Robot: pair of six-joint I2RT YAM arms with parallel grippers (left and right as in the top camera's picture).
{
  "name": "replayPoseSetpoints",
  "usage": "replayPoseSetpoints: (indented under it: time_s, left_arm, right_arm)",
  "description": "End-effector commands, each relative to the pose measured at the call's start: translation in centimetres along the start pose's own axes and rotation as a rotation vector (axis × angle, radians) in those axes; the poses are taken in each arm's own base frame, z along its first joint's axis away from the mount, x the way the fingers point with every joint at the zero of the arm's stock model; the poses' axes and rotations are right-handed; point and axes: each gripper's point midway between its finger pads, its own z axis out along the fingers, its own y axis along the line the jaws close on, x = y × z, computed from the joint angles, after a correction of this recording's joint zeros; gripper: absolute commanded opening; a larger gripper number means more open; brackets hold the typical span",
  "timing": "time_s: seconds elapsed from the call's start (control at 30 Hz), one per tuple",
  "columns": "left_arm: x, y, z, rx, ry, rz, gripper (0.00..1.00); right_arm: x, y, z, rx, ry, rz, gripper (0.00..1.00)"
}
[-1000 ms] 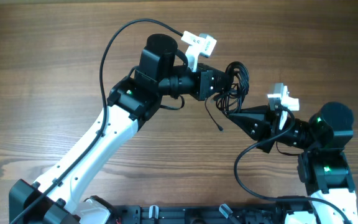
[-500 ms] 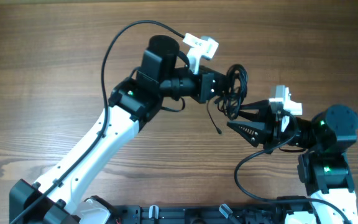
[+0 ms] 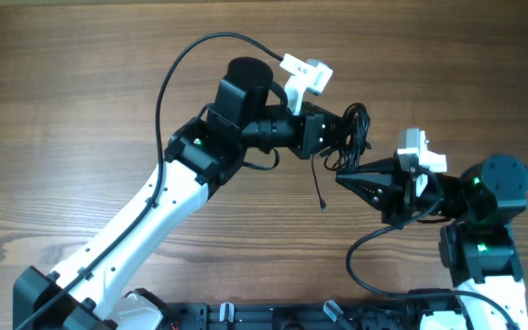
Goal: Untangle cables
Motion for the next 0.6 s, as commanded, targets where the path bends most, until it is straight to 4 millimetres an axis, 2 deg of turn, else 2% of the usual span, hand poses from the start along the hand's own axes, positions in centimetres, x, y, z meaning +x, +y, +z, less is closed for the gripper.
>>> replayPoseSetpoints:
  time_s: [0.0,0.27,0.43,0.57]
  left_arm:
    - [-3.3,1.9,-2.1,-0.071,-0.132,-0.116,0.04]
    - [-5.8,3.1,-4.0,-0.07,-0.223,-0.238,0.04]
    - [-6.9,2.2,-4.3,-0.032,-0.258,-0.202,0.04]
    - [-7.0,2.2,-4.4,-0.032,-0.261,-0.195,0.04]
  right_arm:
    - [0.3,4.1,-0.4,-0.229,0.028,-0.112,0.04]
    - [0.4,4.3,-0.4,-0.241,0.03,-0.112,0.04]
    - [0.6,4.2,-0.4,-0.235,0.032,-0.086,0.04]
    - [0.6,4.0,-0.4,-0.228,0.032,-0.082,0.04]
